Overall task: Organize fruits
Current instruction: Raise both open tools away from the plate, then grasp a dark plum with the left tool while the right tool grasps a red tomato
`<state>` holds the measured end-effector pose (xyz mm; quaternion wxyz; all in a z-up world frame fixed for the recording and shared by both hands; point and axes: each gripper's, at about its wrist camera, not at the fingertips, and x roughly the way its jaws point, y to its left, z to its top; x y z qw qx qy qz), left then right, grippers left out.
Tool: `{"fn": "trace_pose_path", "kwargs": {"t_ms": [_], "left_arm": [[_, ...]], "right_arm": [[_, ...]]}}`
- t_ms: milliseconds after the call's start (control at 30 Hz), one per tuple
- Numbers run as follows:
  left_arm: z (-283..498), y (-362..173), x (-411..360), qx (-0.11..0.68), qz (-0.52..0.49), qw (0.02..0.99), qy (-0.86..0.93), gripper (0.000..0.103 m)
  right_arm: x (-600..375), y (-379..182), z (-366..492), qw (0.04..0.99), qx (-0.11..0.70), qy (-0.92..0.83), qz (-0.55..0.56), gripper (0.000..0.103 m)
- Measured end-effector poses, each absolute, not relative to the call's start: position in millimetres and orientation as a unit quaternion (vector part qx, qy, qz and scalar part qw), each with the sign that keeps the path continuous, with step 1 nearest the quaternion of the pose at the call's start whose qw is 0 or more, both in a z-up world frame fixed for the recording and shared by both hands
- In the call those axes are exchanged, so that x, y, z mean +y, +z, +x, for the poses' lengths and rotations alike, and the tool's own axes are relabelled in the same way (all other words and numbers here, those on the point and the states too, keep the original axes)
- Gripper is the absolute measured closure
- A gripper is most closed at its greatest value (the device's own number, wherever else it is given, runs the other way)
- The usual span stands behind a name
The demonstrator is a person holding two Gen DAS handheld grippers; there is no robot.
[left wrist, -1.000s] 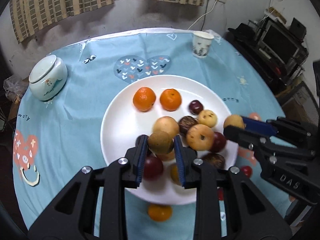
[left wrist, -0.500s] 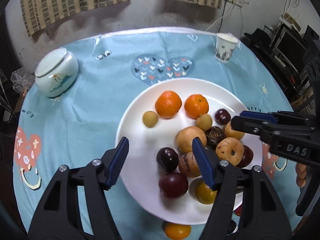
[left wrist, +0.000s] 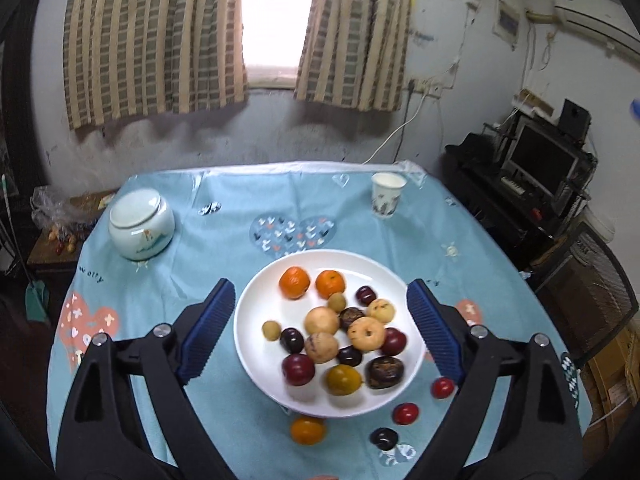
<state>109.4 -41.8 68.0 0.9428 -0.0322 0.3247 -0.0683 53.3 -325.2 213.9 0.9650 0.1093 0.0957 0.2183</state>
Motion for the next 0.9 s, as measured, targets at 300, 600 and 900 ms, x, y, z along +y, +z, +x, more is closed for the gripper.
{"fn": "trace_pose_path", "kwargs": {"t_ms": [300,600,900], "left_arm": [[58,114,-51,0.271,-0.022,0.958,-0.091,0.012],[31,118,-48,0.27,-0.011,0.959,-0.083,0.012],[25,53,-52,0.359,0.007,0.931,-0.066,0.011]], "right_arm": [[-363,326,-119,0.97,-0.12,0.153,0.142,0.001],[-327,283,-102,0.962,0.0,0.256,0.094,0.001],[-279,47,17,0.911,0.381,0.154,0.031,0.033]]}}
